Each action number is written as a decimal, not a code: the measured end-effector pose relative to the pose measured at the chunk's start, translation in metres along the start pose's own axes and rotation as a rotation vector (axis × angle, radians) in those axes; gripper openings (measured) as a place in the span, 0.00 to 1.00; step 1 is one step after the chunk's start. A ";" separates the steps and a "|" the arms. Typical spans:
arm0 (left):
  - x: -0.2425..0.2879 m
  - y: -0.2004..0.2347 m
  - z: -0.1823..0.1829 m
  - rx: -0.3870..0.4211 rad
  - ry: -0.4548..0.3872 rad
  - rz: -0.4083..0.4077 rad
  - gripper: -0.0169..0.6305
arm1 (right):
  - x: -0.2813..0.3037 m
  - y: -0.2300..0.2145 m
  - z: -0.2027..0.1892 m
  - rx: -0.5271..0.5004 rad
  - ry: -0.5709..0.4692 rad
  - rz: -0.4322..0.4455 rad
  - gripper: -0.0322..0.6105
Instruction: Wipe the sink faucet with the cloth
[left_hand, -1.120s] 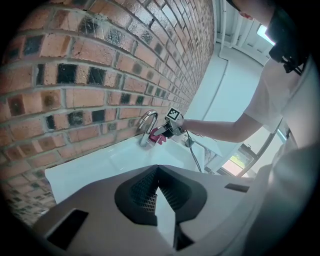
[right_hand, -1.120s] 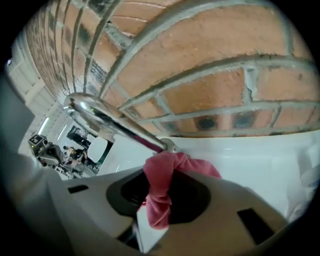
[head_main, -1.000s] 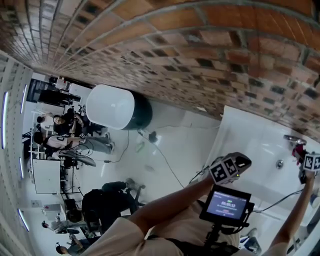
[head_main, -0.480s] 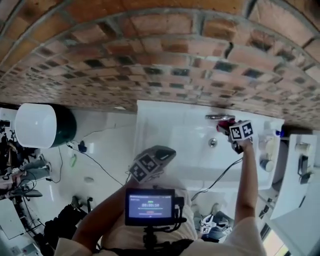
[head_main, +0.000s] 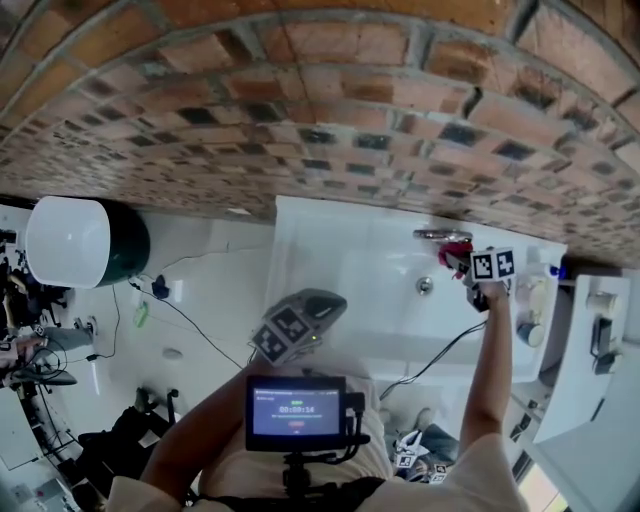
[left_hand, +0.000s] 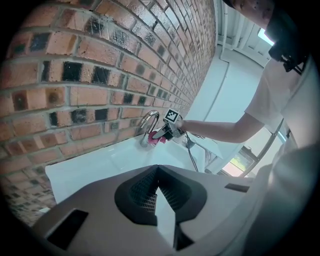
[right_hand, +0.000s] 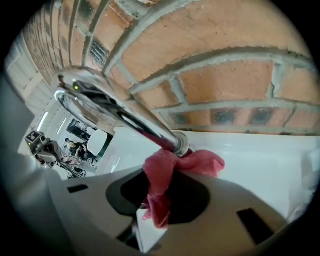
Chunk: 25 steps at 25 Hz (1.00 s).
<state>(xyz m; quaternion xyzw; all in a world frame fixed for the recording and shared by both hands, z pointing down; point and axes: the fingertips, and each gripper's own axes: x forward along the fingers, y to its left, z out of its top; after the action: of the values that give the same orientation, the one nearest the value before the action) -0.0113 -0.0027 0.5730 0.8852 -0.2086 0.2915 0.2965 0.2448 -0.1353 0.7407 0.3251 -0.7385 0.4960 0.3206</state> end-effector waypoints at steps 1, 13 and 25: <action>-0.002 0.001 0.000 0.000 -0.002 0.003 0.01 | -0.001 -0.002 0.000 0.009 -0.002 -0.014 0.21; -0.015 -0.002 -0.007 -0.009 -0.030 0.004 0.02 | -0.053 -0.093 -0.013 0.114 -0.115 -0.517 0.21; -0.009 -0.004 -0.014 0.005 0.003 -0.023 0.01 | 0.024 0.015 -0.085 0.102 -0.371 -0.467 0.21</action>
<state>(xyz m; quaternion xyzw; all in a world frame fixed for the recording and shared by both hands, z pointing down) -0.0214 0.0117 0.5747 0.8878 -0.1973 0.2901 0.2979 0.2318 -0.0550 0.7773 0.5868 -0.6640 0.3775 0.2687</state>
